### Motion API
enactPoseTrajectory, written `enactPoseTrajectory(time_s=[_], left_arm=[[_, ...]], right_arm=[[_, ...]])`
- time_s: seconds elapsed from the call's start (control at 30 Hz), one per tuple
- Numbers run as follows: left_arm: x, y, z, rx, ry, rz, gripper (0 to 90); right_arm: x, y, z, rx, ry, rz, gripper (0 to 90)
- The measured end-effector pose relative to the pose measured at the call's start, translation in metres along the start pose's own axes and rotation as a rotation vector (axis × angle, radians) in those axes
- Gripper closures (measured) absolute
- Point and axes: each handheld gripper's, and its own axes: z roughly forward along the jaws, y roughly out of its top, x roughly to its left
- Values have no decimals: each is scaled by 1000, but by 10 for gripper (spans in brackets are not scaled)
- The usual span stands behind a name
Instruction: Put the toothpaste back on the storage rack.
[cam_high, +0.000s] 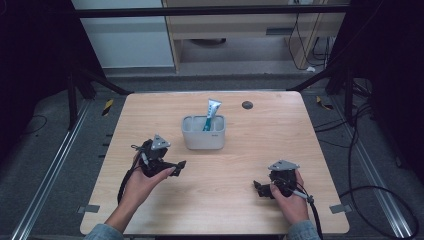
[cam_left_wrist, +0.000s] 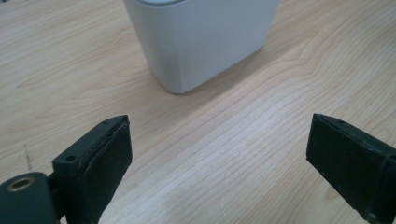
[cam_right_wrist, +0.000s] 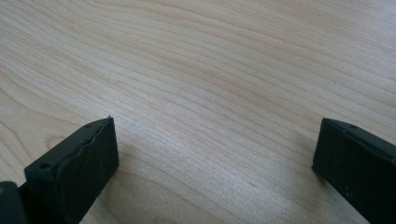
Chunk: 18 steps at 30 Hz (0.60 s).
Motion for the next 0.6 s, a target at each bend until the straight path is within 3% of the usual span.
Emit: enactPoseTrajectory(time_s=[0.6], left_arm=[[32,-47,9,102,20,-71,61]], right_arm=[[0,0,0,0,0,0,4]])
